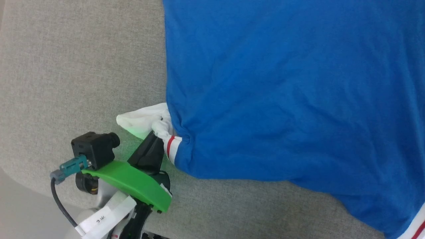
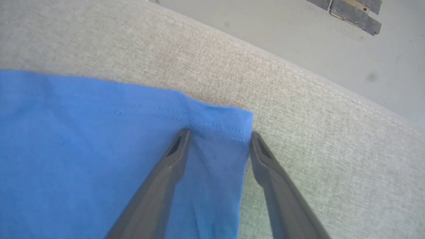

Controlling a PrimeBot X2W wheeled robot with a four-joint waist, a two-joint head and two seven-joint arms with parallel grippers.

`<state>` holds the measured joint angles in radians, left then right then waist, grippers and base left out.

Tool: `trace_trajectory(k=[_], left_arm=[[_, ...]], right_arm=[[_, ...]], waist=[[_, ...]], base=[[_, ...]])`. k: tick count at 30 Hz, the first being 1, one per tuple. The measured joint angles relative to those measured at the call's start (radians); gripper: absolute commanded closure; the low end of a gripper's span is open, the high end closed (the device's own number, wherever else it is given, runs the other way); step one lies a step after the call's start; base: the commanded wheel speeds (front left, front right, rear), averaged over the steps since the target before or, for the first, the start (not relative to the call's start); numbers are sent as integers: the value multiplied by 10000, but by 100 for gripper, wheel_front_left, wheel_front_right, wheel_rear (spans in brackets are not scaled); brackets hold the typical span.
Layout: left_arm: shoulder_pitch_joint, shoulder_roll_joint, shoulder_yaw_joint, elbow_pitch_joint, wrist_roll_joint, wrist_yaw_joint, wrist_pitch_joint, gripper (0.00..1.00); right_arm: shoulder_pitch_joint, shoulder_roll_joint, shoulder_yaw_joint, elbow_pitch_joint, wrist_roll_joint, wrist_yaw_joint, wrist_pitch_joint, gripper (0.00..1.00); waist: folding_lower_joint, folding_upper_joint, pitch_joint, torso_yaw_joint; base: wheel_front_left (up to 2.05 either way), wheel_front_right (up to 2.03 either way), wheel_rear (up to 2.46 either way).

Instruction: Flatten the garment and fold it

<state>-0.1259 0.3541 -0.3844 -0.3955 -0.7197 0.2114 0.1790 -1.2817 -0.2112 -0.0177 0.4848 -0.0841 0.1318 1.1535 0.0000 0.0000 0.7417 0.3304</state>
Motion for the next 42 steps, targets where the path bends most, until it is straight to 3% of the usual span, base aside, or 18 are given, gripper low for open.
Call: trace_trajectory(k=[11, 25, 32, 42], left_arm=[[11, 33, 4, 75, 13, 111, 46, 100], [-6, 255, 127, 1198, -42, 159, 267, 100], [291, 420, 199, 1475, -92, 445, 458, 100], [1280, 564, 167, 1269, -123, 995, 721, 100]], right_arm=[[361, 94, -370, -353, -387, 2, 318, 100], [1311, 217, -1254, -491, 253, 2, -633, 100], [3016, -234, -959, -869, 1177, 2, -715, 100], [6689, -587, -719, -2309, 2660, 2, -619, 100]], waist=[[1, 0, -344, -106], [0, 0, -1832, -696], [0, 1, -2914, -1360], [-1, 1, -4713, -2527]], base=[[0, 0, 0], [0, 0, 0], [0, 0, 0], [0, 0, 0]])
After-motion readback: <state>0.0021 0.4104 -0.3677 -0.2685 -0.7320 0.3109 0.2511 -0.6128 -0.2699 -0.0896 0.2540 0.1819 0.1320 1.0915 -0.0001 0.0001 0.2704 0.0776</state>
